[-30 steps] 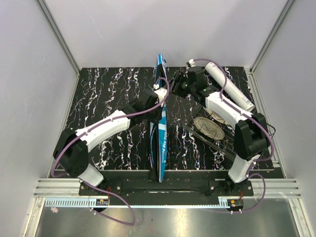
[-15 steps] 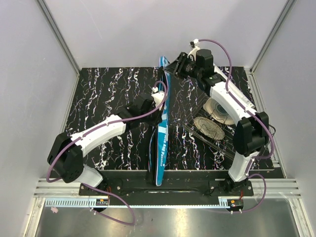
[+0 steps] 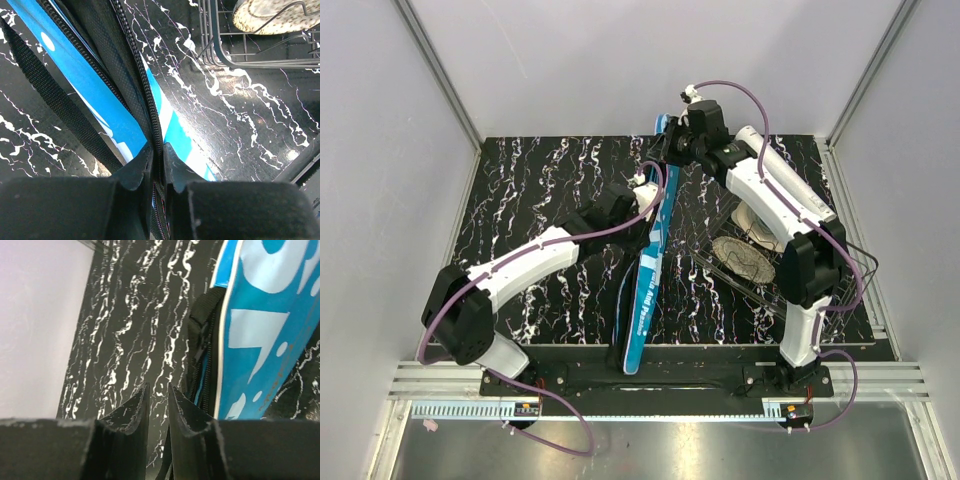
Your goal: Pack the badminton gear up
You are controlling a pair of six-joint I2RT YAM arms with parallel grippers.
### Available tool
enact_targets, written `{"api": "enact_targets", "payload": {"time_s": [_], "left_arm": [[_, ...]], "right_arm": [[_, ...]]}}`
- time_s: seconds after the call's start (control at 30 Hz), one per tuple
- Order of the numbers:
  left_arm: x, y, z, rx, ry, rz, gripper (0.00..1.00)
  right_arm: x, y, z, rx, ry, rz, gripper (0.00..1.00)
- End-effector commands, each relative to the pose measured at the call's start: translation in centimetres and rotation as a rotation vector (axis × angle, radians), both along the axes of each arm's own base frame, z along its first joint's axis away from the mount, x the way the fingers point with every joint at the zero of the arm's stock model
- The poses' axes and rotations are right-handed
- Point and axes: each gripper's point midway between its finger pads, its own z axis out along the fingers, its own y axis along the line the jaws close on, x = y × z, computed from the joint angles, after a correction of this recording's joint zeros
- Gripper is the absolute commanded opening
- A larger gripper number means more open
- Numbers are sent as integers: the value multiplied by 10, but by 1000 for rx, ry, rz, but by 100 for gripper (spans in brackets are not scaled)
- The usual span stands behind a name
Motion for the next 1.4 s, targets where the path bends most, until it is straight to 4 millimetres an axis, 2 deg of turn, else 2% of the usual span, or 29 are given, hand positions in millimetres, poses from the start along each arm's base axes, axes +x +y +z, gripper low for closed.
{"api": "enact_targets", "payload": {"time_s": [0.0,0.13,0.4,0.63,0.73,0.93,0.97,1.03,1.1,1.13,1.2,1.33,1.37], "left_arm": [[15,-15,39,-73,-93,-17,0],[17,-13,38,-58,-89,0,0],[14,-15,42,-44,-106,-3,0],[10,-20,41,-33,-110,-17,0],[8,-21,42,-27,-113,-20,0],[9,-18,37,-13,-112,-12,0],[9,-18,38,-11,-113,-7,0],[9,-18,36,-12,-111,-4,0],[9,-18,35,-13,-109,-4,0],[9,-18,35,-14,-108,-1,0],[9,-18,34,-16,-107,3,0],[7,-20,34,-29,-103,-1,0],[8,-19,34,-30,-103,-1,0]], "right_arm": [[10,-11,-7,-77,17,-106,26],[14,-22,-10,-111,30,-210,28],[26,-18,-16,-89,46,-254,33],[41,-30,-8,-82,21,-361,34],[42,-32,-6,-80,16,-381,33],[40,-36,-15,-92,39,-400,32],[38,-38,-11,-88,34,-407,33],[37,-42,-14,-67,42,-427,36],[36,-47,-6,0,50,-451,36],[36,-46,-10,27,61,-449,36],[36,-51,-5,93,77,-478,34],[35,-50,-10,194,115,-462,35],[33,-49,-2,219,108,-452,37]]}}
